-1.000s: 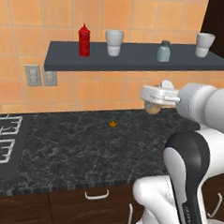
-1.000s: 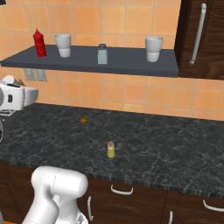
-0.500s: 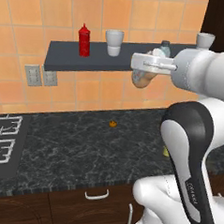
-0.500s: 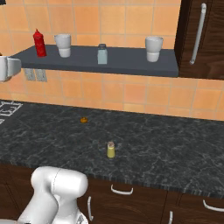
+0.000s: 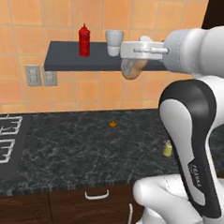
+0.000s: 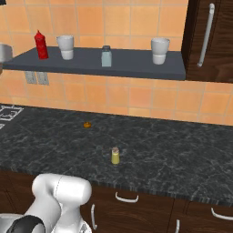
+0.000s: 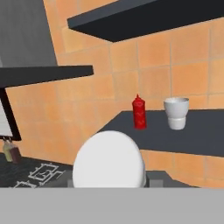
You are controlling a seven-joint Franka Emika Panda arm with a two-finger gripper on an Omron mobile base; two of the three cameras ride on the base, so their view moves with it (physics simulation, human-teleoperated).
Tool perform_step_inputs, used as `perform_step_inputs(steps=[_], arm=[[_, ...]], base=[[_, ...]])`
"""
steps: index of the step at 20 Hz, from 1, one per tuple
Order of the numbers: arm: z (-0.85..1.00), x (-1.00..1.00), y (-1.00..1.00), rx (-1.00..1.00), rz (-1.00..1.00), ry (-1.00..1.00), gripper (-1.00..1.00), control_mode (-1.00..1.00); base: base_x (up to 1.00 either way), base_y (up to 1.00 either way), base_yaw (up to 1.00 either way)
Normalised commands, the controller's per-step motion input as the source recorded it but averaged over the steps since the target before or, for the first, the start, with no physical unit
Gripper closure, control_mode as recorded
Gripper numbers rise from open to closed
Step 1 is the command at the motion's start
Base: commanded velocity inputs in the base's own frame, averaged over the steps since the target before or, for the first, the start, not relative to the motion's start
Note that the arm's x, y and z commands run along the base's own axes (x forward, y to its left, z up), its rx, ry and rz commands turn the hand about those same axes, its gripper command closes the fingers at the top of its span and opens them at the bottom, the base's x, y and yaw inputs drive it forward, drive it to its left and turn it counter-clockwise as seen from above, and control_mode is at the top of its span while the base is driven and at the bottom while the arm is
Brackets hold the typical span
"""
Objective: Put the shaker and condiment bottle from the counter next to their counterparts in the cabinet.
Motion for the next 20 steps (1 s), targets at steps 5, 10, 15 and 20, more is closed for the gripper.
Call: perform_step_inputs(steps=[5,10,15,20], arm=[[0.07,0.42,0.06,-0.05,0.07,0.02,1.00,-1.00],[0.00,0.34,0.46,-0.14,0.01,0.11,1.00,-1.00],[0.00,0.26,0.15,-0.07,0.01,0.05,1.00,-1.00],[0.00,0.10,0.00,0.00,0.03,0.00,1.00,-1.00]], base=[[0.00,0.00,0.00],[0.00,0.00,0.00],[0.00,0.00,0.00],[0.00,0.00,0.00]])
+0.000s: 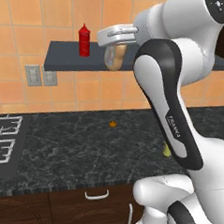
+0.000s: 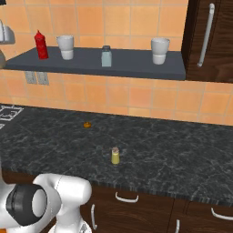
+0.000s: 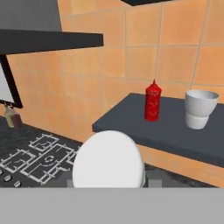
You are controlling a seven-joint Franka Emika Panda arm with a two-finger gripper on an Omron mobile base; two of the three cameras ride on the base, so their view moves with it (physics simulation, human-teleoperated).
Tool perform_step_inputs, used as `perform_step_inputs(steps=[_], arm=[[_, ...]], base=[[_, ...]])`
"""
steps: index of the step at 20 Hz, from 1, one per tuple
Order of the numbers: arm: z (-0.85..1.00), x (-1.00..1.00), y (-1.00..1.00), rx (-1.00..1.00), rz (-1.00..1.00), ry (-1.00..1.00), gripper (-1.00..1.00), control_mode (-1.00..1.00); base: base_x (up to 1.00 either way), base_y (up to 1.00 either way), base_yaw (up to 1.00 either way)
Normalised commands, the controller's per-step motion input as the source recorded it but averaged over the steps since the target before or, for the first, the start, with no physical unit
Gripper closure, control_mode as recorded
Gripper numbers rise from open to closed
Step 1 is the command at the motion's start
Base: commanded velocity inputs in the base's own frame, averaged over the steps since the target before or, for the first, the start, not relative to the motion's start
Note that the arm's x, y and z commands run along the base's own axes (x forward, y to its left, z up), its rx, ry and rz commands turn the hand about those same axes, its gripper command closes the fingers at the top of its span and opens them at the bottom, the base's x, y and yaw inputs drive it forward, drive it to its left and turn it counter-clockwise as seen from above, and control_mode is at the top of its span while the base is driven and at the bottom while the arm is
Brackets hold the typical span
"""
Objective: Put the shaker and condiment bottle from the counter next to their counterparts in the cabinet.
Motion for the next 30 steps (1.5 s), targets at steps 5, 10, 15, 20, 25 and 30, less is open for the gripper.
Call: perform_step_inputs(steps=[5,10,15,20,25,30], arm=[[-0.05,0.09,0.00,0.00,0.04,-0.01,1.00,-1.00],[-0.02,0.30,0.00,-0.01,0.00,-0.02,1.00,-1.00],[0.00,0.25,0.00,-0.01,0.01,0.06,1.00,-1.00],[0.00,0.28,0.02,0.00,0.01,0.21,1.00,-1.00],[0.00,0.20,0.05,0.00,0.00,0.06,1.00,-1.00],[0.00,0.19,0.11,-0.02,0.00,0.00,1.00,-1.00]], base=[[0.00,0.00,0.00],[0.00,0.00,0.00],[0.00,0.00,0.00],[0.00,0.00,0.00],[0.00,0.00,0.00],[0.00,0.00,0.00]])
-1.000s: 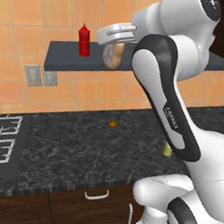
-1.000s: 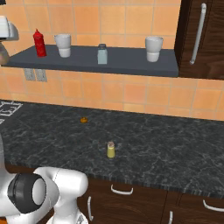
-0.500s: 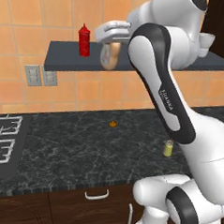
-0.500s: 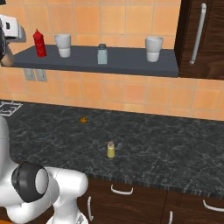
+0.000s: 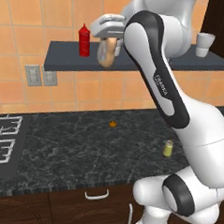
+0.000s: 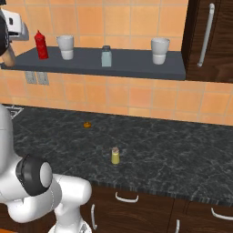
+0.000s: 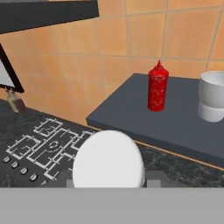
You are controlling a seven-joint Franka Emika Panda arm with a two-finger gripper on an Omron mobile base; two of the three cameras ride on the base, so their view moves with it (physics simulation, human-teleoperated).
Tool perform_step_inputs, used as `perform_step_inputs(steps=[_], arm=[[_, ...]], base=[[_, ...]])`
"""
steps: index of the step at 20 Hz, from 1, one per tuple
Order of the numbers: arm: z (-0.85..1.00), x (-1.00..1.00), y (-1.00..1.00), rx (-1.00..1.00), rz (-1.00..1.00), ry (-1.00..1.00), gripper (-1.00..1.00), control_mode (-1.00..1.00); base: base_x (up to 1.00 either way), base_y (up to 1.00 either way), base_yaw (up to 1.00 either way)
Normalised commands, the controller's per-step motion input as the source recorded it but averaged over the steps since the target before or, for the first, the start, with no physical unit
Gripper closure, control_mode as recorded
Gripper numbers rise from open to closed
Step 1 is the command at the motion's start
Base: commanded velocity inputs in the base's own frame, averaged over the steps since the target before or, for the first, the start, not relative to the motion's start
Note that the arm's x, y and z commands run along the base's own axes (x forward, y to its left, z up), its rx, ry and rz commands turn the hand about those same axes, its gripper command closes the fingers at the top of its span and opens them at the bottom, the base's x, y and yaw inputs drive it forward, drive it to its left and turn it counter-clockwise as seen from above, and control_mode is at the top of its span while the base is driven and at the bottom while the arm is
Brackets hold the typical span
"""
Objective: Put the shaker and condiment bottle from the counter next to their counterparts in the cabinet.
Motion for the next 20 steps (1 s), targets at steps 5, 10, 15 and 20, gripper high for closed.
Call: perform_step_inputs(steps=[5,10,15,20], arm=[[-0.08,0.08,0.08,-0.03,0.00,0.00,1.00,-1.00],[-0.15,0.05,0.01,-0.05,0.00,0.00,1.00,-1.00],[-0.07,0.15,0.02,-0.03,0.00,0.00,1.00,-1.00],[-0.04,0.22,0.05,-0.02,0.00,0.00,1.00,-1.00]], base=[[0.00,0.00,0.00],[0.00,0.00,0.00],[0.00,0.00,0.00],[0.00,0.00,0.00]])
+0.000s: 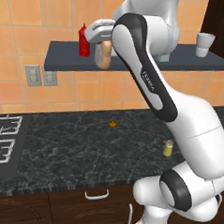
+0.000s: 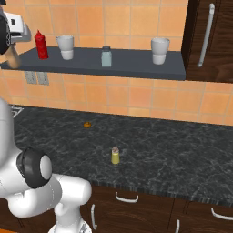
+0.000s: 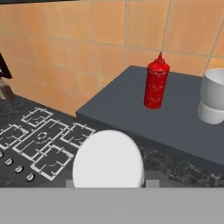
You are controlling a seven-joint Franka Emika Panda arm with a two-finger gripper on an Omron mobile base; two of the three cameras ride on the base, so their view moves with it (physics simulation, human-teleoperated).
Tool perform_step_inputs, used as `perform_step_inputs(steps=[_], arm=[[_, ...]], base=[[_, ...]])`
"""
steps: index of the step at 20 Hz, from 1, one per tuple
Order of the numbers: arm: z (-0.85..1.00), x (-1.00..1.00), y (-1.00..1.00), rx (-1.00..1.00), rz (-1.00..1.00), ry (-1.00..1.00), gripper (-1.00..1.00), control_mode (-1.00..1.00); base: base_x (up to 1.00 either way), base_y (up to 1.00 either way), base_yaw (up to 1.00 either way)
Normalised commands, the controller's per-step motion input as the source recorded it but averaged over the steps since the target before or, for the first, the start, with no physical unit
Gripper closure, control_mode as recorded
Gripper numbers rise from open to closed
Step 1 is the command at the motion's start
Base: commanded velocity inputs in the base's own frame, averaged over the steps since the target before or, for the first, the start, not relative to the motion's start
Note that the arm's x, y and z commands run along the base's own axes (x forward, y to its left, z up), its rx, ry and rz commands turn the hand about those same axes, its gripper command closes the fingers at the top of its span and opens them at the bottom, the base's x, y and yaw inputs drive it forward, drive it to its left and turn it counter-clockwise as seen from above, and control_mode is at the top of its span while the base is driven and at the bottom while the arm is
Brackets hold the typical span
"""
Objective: Put the shaker and condiment bottle from the counter next to their counterparts in the cabinet.
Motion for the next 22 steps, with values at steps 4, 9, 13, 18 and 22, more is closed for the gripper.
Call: perform_step_inputs(steps=[4,9,13,18,22], arm=[[-0.04,0.21,0.05,-0.02,0.00,0.00,1.00,-1.00],[-0.04,0.10,0.02,-0.01,0.00,0.00,1.00,-1.00],[-0.06,0.07,0.00,0.00,0.00,0.00,1.00,-1.00],[-0.02,0.10,0.01,0.00,0.00,0.00,1.00,-1.00],[-0.03,0.15,0.08,-0.01,0.00,0.00,1.00,-1.00]], base=[[0.00,0.00,0.00],[0.00,0.00,0.00],[0.00,0.00,0.00],[0.00,0.00,0.00],[0.00,0.00,0.00]])
